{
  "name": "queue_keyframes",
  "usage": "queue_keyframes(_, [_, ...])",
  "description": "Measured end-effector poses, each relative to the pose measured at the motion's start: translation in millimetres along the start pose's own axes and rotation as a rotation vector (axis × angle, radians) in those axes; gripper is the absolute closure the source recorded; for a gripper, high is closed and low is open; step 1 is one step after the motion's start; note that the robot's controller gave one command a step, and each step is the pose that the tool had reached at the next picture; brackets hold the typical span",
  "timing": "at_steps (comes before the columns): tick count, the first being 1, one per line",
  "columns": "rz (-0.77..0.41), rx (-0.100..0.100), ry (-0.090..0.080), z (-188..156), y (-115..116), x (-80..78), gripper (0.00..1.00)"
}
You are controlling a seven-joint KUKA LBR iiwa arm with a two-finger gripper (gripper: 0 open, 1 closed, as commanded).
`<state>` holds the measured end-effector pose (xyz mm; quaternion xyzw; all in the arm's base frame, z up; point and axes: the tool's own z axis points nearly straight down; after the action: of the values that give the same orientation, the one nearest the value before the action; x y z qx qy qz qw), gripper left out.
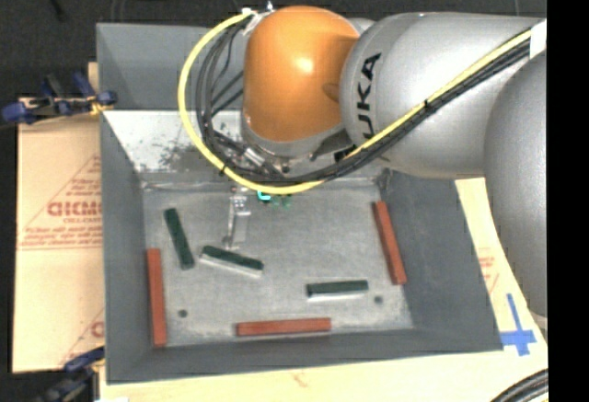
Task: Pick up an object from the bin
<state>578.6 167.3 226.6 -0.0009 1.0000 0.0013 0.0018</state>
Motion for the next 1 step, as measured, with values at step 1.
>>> queue_keyframes(1, [-0.066,0.001,-0.007,27.5,-10.7,9.8,0.0])
